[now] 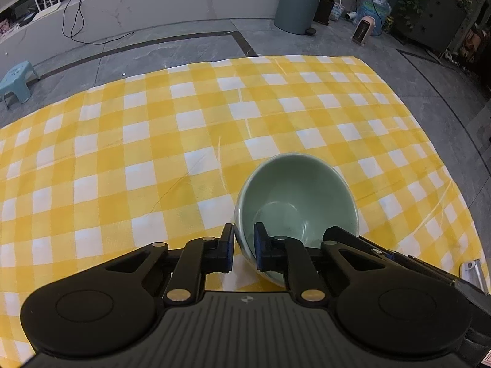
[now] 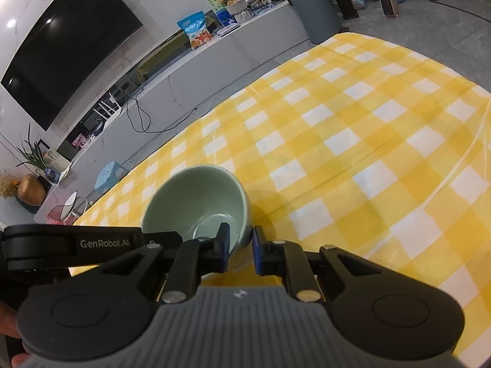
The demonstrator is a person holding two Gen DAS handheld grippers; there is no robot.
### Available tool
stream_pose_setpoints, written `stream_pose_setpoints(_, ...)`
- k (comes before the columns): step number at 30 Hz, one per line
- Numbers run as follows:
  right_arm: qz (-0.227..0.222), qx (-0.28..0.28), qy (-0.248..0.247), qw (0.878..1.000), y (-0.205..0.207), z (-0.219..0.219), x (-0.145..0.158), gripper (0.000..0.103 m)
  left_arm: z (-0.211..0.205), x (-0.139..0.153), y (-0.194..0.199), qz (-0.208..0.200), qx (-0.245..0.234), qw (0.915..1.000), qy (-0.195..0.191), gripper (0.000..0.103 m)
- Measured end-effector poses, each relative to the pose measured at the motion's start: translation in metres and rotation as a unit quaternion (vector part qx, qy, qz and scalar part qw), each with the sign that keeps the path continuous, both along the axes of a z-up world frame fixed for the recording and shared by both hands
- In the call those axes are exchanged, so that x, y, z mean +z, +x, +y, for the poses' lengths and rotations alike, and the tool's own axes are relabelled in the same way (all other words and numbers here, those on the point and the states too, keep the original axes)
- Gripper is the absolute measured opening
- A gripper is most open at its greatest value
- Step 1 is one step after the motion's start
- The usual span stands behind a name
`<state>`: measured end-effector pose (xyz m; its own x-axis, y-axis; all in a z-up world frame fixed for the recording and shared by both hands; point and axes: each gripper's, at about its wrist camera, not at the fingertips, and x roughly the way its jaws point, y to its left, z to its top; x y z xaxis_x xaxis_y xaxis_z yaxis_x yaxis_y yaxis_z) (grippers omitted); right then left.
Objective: Organize plates and bowls
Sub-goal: 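Carry the green bowl with the left gripper and lower it into the blue bowl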
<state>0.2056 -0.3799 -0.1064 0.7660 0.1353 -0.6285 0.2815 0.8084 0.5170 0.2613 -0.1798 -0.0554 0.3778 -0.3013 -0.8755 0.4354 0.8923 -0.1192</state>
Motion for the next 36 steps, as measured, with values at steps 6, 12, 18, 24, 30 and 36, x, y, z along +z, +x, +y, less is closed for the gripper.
stream_pose_setpoints(6,0.011,-0.004,0.025,1.0,-0.005,-0.004,0.001,0.01,0.0,0.008,-0.006,-0.003,-0.007,0.9999,0.013,0.012)
stream_pose_setpoints(12,-0.017,0.002,0.0,1.0,-0.022,0.005,0.023,0.009,0.003,0.031,-0.022,-0.024,-0.015,0.9995,0.016,0.011)
stream_pose_setpoints(18,-0.031,-0.005,0.008,0.999,-0.044,0.013,0.042,0.008,0.011,0.066,-0.051,-0.058,-0.012,0.9981,0.015,0.011)
stream_pose_setpoints(24,-0.052,0.009,-0.02,0.998,-0.079,0.035,0.072,0.008,0.029,0.095,-0.086,-0.072,0.01,0.9974,0.003,0.011)
stream_pose_setpoints(30,-0.056,0.03,-0.024,0.998,-0.116,0.053,0.096,0.008,0.049,0.121,-0.125,-0.09,0.025,0.9956,-0.007,0.011)
stream_pose_setpoints(36,-0.074,0.044,-0.047,0.995,-0.159,0.07,0.122,0.008,0.07,0.138,-0.163,-0.09,0.034,0.9949,-0.033,0.011)
